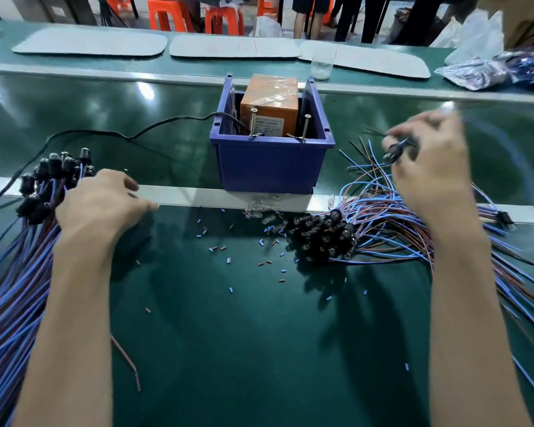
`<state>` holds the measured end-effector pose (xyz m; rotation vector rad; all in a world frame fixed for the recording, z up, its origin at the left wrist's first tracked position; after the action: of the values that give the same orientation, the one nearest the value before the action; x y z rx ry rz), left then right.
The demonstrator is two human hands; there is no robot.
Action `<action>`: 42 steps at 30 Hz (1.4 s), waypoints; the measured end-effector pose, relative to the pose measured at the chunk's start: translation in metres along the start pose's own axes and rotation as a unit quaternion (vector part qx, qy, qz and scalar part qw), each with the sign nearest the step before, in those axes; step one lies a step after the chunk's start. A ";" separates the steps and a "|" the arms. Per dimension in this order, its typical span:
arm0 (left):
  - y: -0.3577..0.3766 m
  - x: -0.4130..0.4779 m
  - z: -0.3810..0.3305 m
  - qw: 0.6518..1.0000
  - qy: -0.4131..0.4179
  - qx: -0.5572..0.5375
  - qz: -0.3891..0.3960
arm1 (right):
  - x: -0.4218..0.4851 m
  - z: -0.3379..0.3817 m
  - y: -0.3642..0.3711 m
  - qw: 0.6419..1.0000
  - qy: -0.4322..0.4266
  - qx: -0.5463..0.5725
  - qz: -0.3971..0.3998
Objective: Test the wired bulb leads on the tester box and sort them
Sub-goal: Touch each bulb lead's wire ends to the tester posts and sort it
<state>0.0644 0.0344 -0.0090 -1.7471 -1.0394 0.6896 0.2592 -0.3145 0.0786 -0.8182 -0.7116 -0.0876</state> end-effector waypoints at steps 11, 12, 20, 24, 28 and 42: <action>0.006 0.002 0.016 0.998 -0.032 0.047 0.023 | -0.040 -0.026 0.074 0.914 0.051 -0.132 0.380; 0.006 0.002 0.016 0.998 -0.033 0.047 0.019 | -0.040 -0.027 0.073 0.915 0.055 -0.131 0.378; 0.014 0.011 0.033 0.995 -0.076 0.058 0.021 | -0.027 -0.019 0.060 0.953 0.062 -0.034 0.294; 0.015 0.008 0.027 0.997 -0.072 0.018 0.028 | -0.019 -0.001 0.047 0.972 0.051 0.049 0.225; -0.009 -0.003 -0.015 0.991 0.039 -0.130 -0.012 | -0.022 0.039 0.039 0.944 0.043 0.237 0.225; 0.007 -0.099 -0.147 0.878 0.208 -0.422 0.080 | -0.051 0.073 0.084 0.817 0.247 0.463 0.239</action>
<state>0.1379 -0.1191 0.0410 -2.6038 -0.9482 -0.1194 0.2080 -0.2151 0.0282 0.0161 0.0169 0.4673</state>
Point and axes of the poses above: each hand's wrist, its own x-axis towards the middle knuckle, its own y-axis out of the palm, z = x × y, the point moved 8 cm from there along x, towards the middle knuckle, and after that the axes turned 7 degrees about -z, right-handed, at the moved point
